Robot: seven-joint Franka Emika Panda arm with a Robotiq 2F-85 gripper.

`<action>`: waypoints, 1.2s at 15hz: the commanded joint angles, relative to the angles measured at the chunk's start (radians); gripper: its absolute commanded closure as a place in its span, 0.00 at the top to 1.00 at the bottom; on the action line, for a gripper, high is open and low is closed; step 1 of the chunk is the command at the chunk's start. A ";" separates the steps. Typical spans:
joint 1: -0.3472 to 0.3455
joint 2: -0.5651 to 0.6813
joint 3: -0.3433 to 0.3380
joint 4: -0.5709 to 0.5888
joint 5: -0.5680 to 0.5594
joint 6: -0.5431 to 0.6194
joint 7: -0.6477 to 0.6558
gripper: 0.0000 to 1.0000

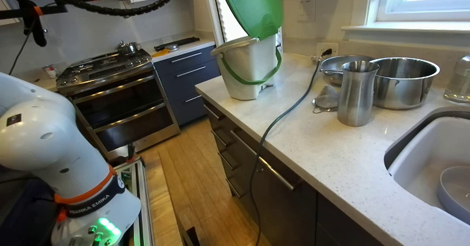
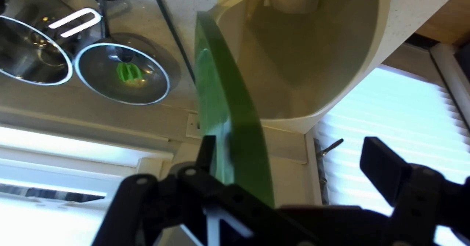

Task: Open the waste bin lid, pick up the serviette tissue on the table and put it in the waste bin and then close then waste bin lid

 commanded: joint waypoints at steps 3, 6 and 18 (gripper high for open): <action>0.093 0.075 -0.054 0.064 0.200 -0.092 -0.129 1.00; 0.069 0.089 -0.036 0.077 0.203 -0.108 -0.129 1.00; 0.013 0.061 0.016 0.057 0.082 -0.084 -0.073 1.00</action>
